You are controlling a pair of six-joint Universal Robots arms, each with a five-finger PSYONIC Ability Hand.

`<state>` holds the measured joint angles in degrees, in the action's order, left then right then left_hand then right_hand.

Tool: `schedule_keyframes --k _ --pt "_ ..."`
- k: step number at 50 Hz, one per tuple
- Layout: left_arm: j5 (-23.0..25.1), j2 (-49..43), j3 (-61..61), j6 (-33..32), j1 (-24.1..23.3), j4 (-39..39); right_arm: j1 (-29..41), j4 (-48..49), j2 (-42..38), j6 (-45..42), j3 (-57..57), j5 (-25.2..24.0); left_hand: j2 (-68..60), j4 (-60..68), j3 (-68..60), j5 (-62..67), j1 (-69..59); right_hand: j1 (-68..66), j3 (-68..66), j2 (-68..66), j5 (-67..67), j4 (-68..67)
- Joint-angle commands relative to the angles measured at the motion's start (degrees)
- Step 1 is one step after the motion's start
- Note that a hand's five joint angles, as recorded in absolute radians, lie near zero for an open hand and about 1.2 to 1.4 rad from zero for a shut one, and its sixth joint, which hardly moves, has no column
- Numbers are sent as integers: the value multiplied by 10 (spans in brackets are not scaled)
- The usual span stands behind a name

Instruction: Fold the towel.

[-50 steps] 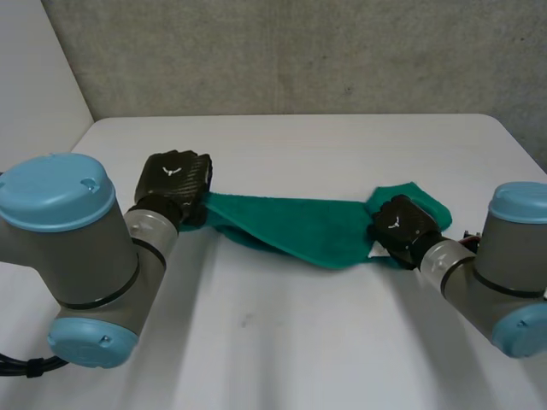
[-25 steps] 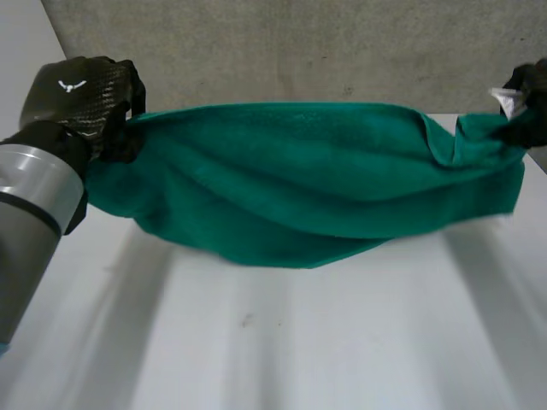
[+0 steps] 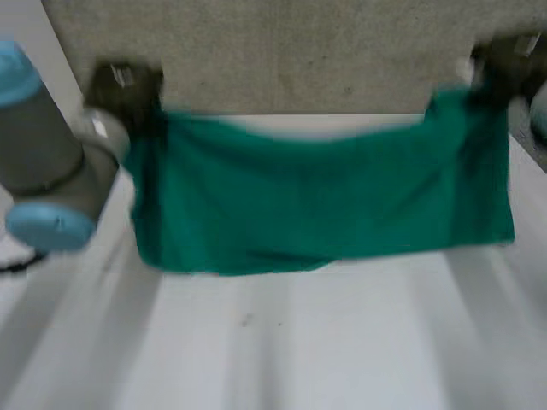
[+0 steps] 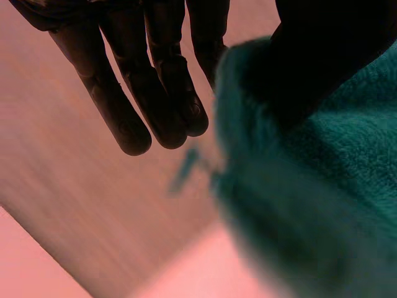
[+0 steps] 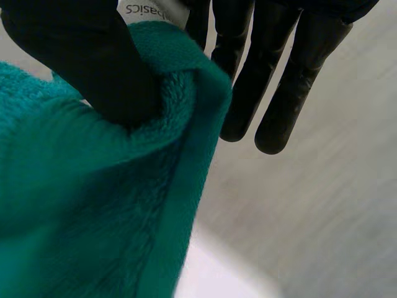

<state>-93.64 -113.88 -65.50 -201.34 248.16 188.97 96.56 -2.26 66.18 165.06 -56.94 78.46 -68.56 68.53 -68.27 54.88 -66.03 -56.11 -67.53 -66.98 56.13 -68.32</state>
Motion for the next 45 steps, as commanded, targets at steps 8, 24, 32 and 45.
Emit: schedule_keyframes --k 8,24,32,45 --pt "-34 87 -69 5 7 156 -14 149 116 134 -94 -41 -114 115 -117 151 -140 -239 -125 -130 139 -117" --pt "-7 23 -335 9 2 174 -45 96 -37 -6 -246 -134 -114 115 -117 151 -140 -239 -125 -130 139 -117" --pt "-6 26 -357 9 1 174 -49 89 -43 -73 -301 -135 -114 115 -117 151 -140 -14 100 95 -86 108" --pt "-9 69 -381 10 -13 170 -47 91 47 -185 -415 -132 -114 115 -117 151 -140 194 309 303 -295 316"
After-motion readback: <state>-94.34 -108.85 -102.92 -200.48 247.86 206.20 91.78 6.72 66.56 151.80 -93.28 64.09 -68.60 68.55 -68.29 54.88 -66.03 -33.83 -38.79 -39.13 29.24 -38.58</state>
